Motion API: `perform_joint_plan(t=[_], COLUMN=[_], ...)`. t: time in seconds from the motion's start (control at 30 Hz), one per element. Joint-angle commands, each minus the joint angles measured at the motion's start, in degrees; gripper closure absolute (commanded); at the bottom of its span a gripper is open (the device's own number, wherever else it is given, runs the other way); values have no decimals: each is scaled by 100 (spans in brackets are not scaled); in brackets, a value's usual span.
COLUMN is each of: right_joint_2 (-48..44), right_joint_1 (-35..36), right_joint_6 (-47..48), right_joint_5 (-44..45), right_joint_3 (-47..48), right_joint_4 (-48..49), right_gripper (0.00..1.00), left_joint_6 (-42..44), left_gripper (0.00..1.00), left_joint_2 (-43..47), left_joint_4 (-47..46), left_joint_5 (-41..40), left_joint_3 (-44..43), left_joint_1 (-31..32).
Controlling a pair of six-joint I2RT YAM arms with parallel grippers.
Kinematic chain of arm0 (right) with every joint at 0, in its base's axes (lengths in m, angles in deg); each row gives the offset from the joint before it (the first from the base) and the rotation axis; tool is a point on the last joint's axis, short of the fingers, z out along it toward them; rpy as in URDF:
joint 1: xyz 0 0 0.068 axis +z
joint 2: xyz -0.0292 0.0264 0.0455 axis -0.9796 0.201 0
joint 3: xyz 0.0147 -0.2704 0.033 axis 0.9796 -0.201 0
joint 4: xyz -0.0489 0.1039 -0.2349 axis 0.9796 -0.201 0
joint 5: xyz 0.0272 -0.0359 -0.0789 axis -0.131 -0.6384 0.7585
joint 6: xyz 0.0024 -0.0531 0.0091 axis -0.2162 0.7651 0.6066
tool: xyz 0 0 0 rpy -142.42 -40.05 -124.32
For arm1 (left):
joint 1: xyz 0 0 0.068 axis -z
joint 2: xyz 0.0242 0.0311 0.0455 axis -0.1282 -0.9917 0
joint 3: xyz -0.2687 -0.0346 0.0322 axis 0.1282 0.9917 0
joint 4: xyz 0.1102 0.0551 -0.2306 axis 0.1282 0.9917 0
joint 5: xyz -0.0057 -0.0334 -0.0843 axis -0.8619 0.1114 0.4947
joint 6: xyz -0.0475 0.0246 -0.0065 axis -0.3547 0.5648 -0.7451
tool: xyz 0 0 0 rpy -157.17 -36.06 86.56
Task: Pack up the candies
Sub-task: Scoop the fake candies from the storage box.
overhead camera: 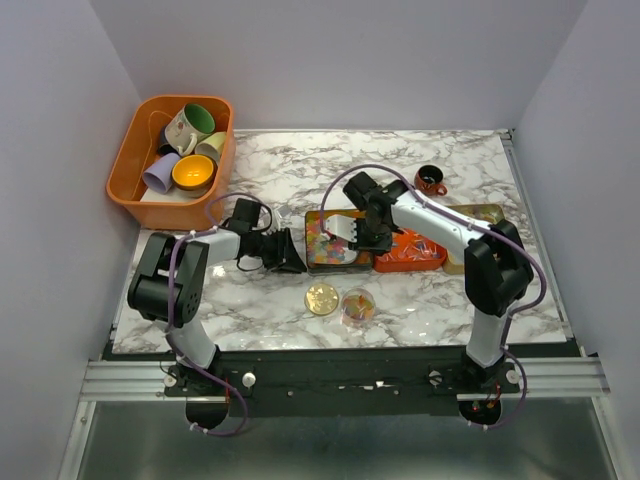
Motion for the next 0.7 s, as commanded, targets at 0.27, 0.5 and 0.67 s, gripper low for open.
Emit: perform_joint_plan(t=[0.27,0.5,0.67], right_joint_2=[-700,-674,-428], right_joint_1=[-203,-326,-326], right_joint_6=[-737,-791,-703], right_joint_5=[-942,-1180,-1303], right_joint_3=[-593,-673,-409], right_joint_4=[744,622,270], right_gripper=[99,99,85], left_joint_6=[473,543,456], left_gripper=[61,60,60], left_joint_2=[419,297,191], left_joint_4=[747,897,783], left_joint_5=[241,293,294], left_joint_3=[-260,-507,-542], left_joint_1=[-375,-437,-437])
